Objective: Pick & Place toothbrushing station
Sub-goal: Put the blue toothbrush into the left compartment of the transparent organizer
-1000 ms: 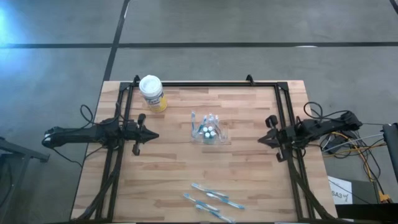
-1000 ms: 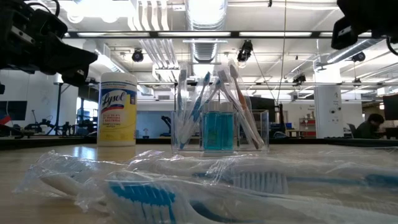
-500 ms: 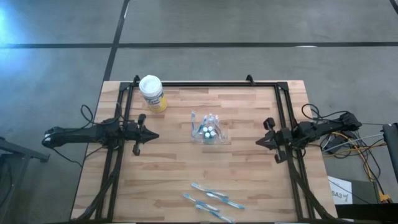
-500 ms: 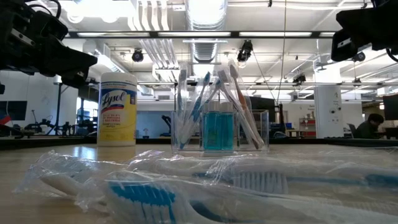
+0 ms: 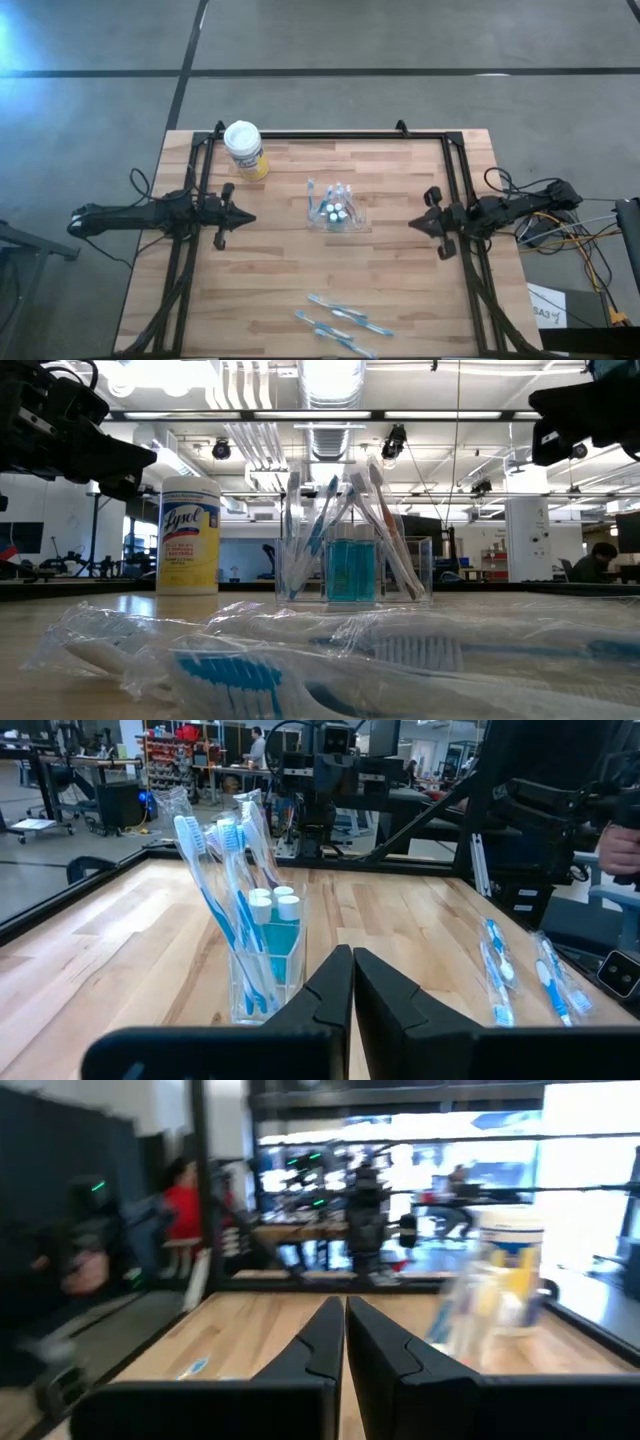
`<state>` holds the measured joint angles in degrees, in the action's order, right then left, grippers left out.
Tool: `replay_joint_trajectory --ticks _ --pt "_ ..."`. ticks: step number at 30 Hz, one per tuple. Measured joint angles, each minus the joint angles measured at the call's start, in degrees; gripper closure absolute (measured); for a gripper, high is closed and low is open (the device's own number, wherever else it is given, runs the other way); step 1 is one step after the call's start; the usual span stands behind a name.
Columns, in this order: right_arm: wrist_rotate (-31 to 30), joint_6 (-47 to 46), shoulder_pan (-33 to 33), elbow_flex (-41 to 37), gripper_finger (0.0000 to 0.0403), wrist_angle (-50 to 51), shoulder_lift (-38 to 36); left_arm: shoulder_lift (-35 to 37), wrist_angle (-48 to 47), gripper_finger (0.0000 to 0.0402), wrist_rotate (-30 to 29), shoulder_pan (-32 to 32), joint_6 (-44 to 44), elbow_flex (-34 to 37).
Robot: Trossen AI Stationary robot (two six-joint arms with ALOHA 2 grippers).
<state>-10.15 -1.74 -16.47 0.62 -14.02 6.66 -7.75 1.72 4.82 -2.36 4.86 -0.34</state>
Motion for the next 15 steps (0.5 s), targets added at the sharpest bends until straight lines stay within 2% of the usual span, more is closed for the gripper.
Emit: replay_joint_trajectory --ticks 3,7,15 --pt "-2.9 -1.3 0.0 0.4 0.0390 -0.3 0.9 0.0 0.0 0.0384 0.0 0.0 -0.1 0.0" --pt "-3.2 -2.6 -0.2 2.5 0.0390 0.2 4.7 0.0 0.0 0.0383 -0.5 0.0 0.0 0.0" --pt "-1.4 -2.9 -1.3 11.9 0.0390 2.4 21.7 0.0 0.0 0.0384 -0.4 0.0 0.2 0.0"
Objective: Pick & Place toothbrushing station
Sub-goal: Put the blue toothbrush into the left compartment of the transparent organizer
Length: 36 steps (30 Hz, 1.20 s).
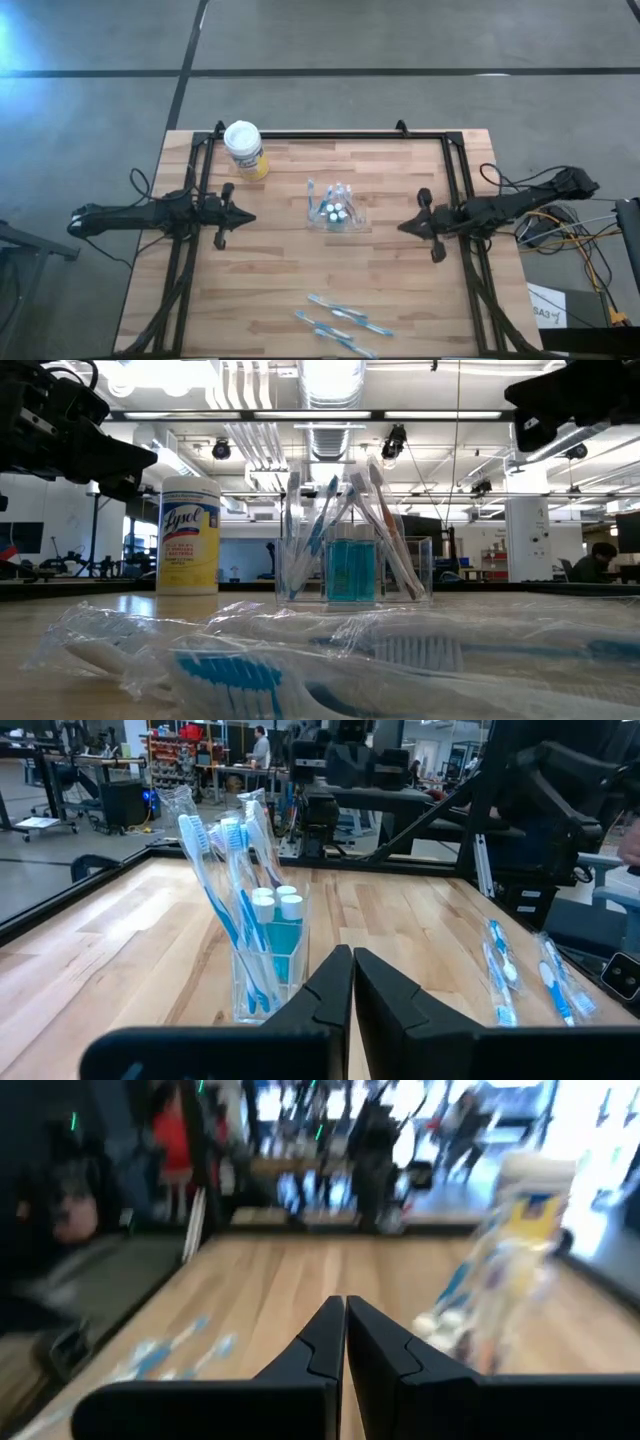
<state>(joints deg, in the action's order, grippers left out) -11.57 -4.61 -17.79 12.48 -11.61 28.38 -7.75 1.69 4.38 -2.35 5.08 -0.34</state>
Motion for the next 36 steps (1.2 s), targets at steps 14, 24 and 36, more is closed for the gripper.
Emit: replay_joint_trajectory --ticks 14,24,36 --pt "-0.6 -9.6 -12.9 31.1 0.0390 20.0 37.9 0.0 -0.1 0.0381 0.0 0.0 -0.2 0.0" --pt "-3.7 -30.9 -18.4 54.8 0.0390 45.1 56.7 0.0 0.0 0.0382 0.0 0.0 1.1 0.0" --pt "-8.1 -46.6 -22.8 69.7 0.0340 48.2 74.8 0.0 1.0 0.0383 0.2 0.0 0.9 0.0"
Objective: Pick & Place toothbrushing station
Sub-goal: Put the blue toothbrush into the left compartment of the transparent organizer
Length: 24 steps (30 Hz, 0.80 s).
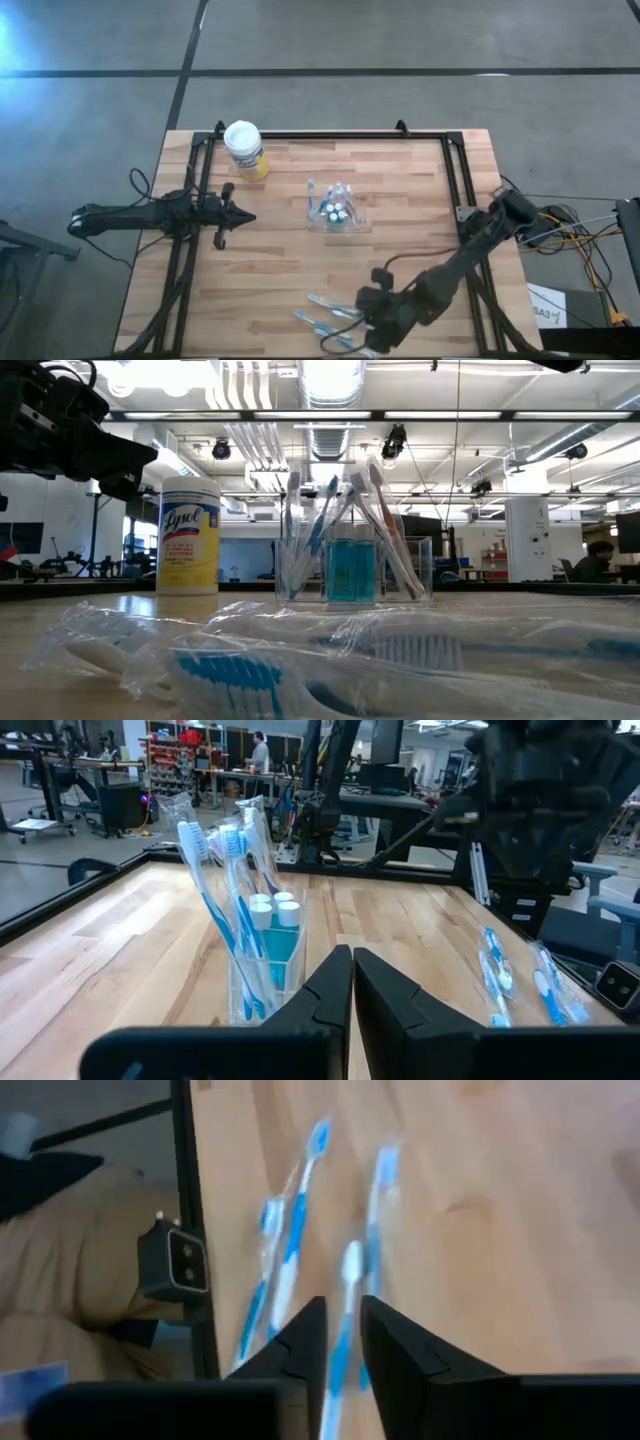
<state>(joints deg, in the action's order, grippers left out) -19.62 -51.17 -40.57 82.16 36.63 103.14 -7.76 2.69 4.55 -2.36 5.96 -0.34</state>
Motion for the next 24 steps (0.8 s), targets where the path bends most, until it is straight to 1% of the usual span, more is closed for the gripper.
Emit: replay_joint_trajectory --ticks 2,6,11,16,18,24 --pt "0.7 -1.5 -0.4 2.4 0.0322 0.1 3.3 0.0 -0.1 0.0383 0.6 0.0 0.0 0.0" --pt "4.3 -3.2 -0.5 7.2 0.0289 0.4 9.8 0.0 -0.1 0.0380 0.7 0.0 0.0 0.0" --pt "7.1 -4.6 -0.3 14.0 0.0266 3.8 17.8 0.0 -0.1 0.0382 0.8 0.0 0.0 0.0" --pt "6.9 -9.1 0.0 21.9 0.0266 15.6 23.6 0.0 -0.1 0.0383 0.8 0.0 0.0 0.0" --pt "6.8 -9.5 0.0 24.4 0.0269 19.0 25.5 0.0 -0.1 0.0383 0.8 0.0 0.0 0.0" --pt "6.7 -7.8 -0.1 30.4 0.0278 24.5 29.8 0.0 0.0 0.0383 0.8 0.0 0.0 0.0"
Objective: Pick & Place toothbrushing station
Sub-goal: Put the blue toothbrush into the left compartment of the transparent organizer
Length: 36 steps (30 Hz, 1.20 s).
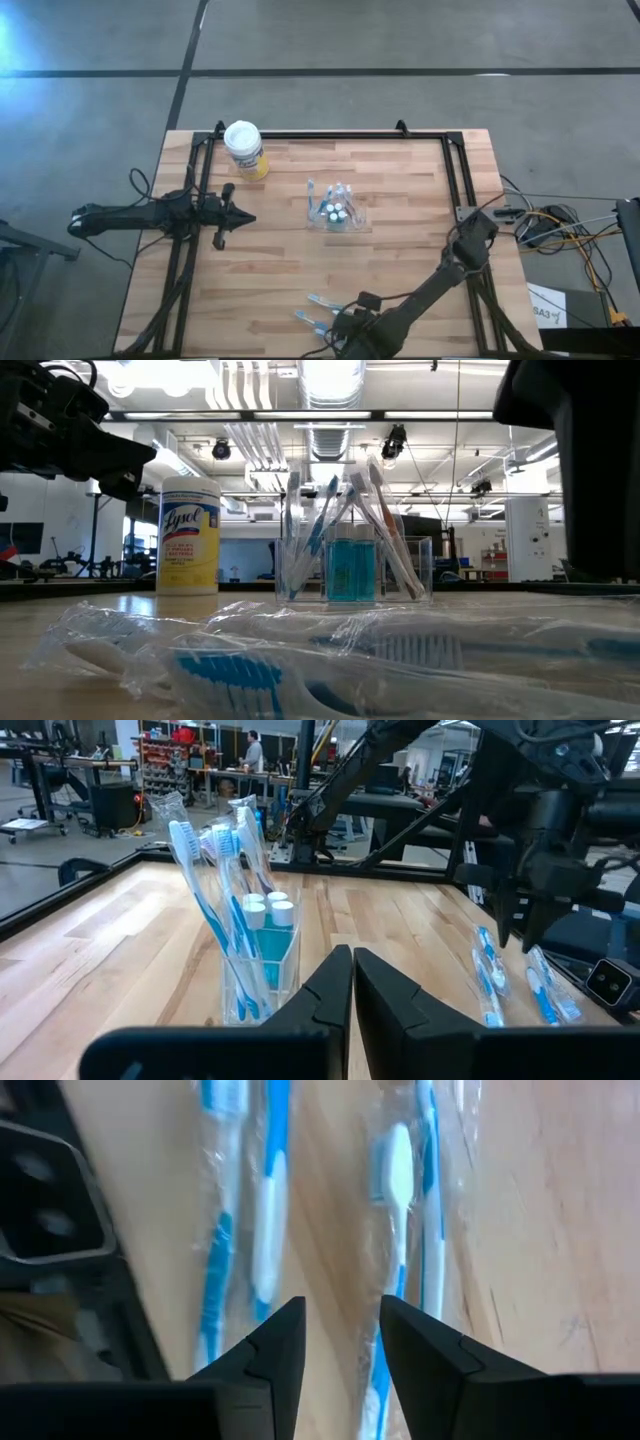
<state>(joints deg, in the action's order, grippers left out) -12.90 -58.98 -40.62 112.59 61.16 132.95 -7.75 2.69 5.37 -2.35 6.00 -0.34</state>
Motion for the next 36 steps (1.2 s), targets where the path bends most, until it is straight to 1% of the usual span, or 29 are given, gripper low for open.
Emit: replay_joint_trajectory --ticks 6,10,14,21,24,28,33,36 --pt "1.0 -0.4 0.0 0.9 0.0289 3.6 2.0 0.0 0.1 0.0383 0.0 0.0 0.6 0.0" --pt "1.4 -2.6 0.0 -0.4 0.0296 5.9 2.0 0.0 0.0 0.0383 0.1 0.0 1.7 0.0" --pt "1.5 -2.1 0.0 -1.3 0.0303 6.1 1.9 0.0 -0.1 0.0383 0.1 0.0 2.2 0.0" --pt "4.2 0.6 0.0 -3.5 0.0322 5.6 1.7 0.0 -0.2 0.0383 0.1 0.0 3.0 0.0" --pt "4.3 2.2 0.1 -3.4 0.0343 5.6 1.7 0.0 -0.2 0.0383 0.1 0.0 3.4 0.0" --pt "4.4 5.5 0.2 -2.7 0.0382 6.3 1.5 0.0 -0.2 0.0383 0.1 0.0 4.0 0.0" --pt "3.6 9.3 0.2 -0.7 0.0385 7.7 -0.2 0.0 -0.2 0.0383 0.2 0.0 4.5 0.0" --pt "1.8 11.4 0.1 -0.4 0.0385 8.1 -1.8 0.0 -0.2 0.0383 0.1 0.0 4.6 0.0"
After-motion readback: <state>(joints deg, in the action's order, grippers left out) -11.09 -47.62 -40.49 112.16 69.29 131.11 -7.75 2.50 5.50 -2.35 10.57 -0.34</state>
